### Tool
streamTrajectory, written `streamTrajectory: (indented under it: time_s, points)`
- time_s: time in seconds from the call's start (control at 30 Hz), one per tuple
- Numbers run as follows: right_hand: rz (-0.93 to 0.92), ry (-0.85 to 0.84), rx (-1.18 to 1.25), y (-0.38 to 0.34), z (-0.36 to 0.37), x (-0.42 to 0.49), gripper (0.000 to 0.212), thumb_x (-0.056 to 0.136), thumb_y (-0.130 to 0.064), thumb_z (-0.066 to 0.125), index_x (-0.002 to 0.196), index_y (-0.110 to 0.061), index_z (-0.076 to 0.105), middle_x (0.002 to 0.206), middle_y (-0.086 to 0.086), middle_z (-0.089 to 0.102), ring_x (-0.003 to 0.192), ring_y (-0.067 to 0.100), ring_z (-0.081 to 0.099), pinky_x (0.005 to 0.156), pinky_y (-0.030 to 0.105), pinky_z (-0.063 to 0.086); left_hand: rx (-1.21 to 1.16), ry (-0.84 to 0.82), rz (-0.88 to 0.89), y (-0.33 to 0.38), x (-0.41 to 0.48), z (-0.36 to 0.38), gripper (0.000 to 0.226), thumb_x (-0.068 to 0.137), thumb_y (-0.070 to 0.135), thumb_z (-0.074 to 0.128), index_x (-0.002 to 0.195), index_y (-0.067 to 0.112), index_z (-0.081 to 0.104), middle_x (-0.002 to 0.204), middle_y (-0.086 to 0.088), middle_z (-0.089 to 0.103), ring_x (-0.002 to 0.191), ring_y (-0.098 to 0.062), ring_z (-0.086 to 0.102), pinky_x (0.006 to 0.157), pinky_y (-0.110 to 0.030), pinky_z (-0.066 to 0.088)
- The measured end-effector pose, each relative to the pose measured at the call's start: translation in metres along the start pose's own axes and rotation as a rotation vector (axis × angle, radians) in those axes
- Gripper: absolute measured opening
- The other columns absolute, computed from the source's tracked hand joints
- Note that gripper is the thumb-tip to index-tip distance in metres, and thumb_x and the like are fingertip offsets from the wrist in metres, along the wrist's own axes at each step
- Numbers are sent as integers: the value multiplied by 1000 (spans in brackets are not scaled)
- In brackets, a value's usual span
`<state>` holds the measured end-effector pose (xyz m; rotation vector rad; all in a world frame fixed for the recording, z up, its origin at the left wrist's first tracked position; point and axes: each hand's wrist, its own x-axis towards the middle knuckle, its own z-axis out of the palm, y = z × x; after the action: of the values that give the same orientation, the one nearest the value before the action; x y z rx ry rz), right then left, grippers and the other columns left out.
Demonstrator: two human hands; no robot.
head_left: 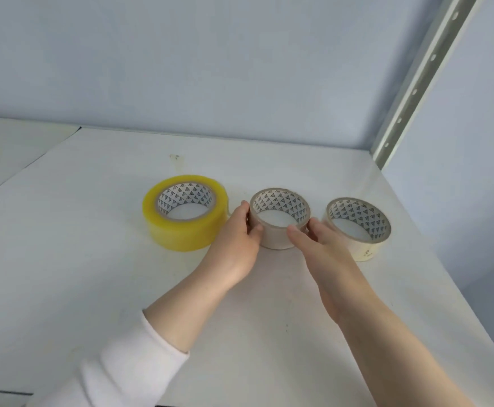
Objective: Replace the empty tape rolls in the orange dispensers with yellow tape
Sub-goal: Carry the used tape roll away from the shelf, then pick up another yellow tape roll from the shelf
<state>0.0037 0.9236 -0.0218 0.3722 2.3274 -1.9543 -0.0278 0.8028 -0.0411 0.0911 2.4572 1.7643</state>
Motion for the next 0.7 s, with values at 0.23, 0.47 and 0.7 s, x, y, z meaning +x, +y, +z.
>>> streamTrajectory:
  time_s: [0.23,0.47,0.7]
  points:
    - [-188,172,-77,-1,6,-33,50,89,-33,51,137,-23,41,139,-11,45,111,-2,51,89,10,37,-254,124,132,33,-46,-39,23,92,15,49,112,20,59,112,0,64,106,-10,62,95,-21,48]
    - [-7,-198,-3,-9,63,-32,57,87,-37,53,140,-23,38,140,-6,48,122,6,51,84,14,36,-94,470,-44,-5,-14,-124,36,92,17,49,128,13,52,133,-7,54,119,-14,51,110,-34,34]
    - [-14,-101,-76,-6,98,-2,39,91,-30,50,123,-9,54,119,3,58,117,20,50,84,23,32,-61,246,-193,-33,2,-128,28,91,30,47,80,14,67,103,-10,70,103,-27,64,103,-46,43]
